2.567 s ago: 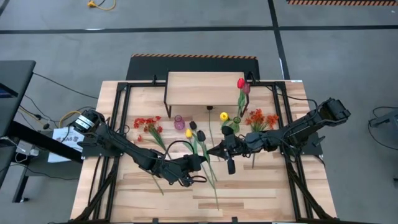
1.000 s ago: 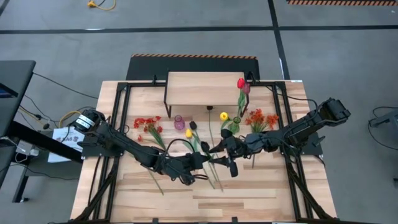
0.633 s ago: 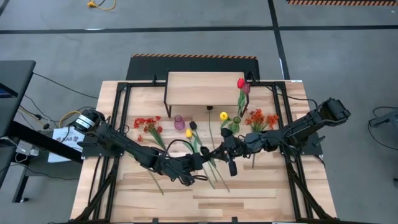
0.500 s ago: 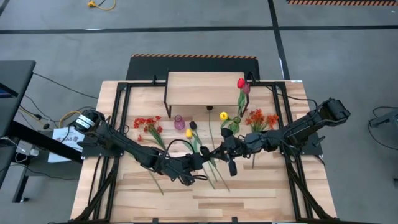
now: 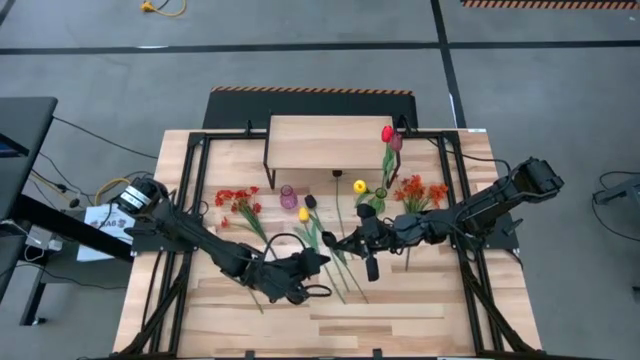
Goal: Pick and place flowers into a vace then onto a shelf
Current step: Put the bottom left black tulip into the green vase
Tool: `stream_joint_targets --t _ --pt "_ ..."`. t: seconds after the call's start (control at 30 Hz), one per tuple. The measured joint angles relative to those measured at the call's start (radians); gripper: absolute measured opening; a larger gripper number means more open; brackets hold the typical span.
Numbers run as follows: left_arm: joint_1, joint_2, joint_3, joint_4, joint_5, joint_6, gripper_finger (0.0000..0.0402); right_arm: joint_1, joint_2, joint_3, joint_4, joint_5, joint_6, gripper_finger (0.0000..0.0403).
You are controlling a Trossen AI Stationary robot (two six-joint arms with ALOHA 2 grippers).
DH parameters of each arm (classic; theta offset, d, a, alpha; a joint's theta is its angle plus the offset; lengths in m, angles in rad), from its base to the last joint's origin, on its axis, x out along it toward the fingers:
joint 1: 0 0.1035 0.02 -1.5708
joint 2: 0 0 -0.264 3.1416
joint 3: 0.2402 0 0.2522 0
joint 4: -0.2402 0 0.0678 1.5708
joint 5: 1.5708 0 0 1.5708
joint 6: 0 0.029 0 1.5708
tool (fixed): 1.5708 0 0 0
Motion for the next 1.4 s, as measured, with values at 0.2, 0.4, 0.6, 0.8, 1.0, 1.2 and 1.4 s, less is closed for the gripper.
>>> stream_joint_targets --t 0.2,0.4,0.6,0.8,1.0,1.2,1.4 --pt "-0.077 -0.017 0.0 -0.016 -0.027 -0.291 0.0051 0.022 -0.016 0.0 -0.003 -0.004 0.009 0.0" --pt "-0.14 -0.118 0.0 -0.156 0.098 -0.652 0.0051 0.088 -0.074 0.0 -0.013 -0.002 -0.005 0.0" --pt "-0.14 -0.233 -0.039 -0.166 0.45 -0.907 0.005 0.213 -0.164 0.0 -0.027 0.104 -0.096 0.0" --pt "-0.14 -0.319 -0.22 0.144 0.417 -0.94 0.0033 0.372 -0.282 0.0 -0.107 0.438 -0.217 0.0" --pt "-0.142 -0.42 -0.455 0.557 0.362 -0.982 0.0018 0.515 -0.397 0.0 -0.145 0.841 -0.359 0.0" --pt "-0.127 -0.517 -0.669 0.995 0.388 -1.005 0.0016 0.545 -0.504 0.0 -0.099 1.021 -0.522 0.0" --pt "-0.056 -0.637 -0.723 0.99 0.358 -0.934 0.0016 0.448 -0.607 0.0 0.024 1.025 -0.714 0.0"
